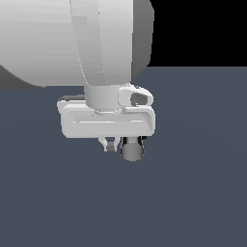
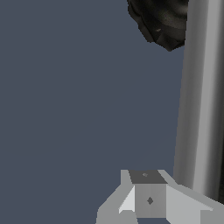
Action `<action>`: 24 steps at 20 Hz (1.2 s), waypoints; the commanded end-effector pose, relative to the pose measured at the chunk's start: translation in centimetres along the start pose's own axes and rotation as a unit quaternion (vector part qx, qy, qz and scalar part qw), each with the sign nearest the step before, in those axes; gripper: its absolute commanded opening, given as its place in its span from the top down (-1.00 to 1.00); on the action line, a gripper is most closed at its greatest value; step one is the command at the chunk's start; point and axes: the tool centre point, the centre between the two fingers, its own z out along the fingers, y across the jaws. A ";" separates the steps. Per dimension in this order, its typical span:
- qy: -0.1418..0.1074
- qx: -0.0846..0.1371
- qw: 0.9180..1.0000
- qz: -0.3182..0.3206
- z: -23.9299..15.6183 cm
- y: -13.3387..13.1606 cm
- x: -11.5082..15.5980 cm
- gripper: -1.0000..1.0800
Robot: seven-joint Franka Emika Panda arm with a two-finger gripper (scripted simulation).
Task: Turn on the faucet by rotating a designated handle.
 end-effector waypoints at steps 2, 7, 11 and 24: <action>0.000 0.000 1.000 0.000 0.0 1.0 0.1 1.00; 0.000 0.000 1.000 0.000 0.0 3.4 0.2 1.00; 0.000 0.000 1.000 0.000 0.0 5.4 0.3 1.00; 0.000 0.000 1.000 0.000 0.0 11.6 0.8 1.00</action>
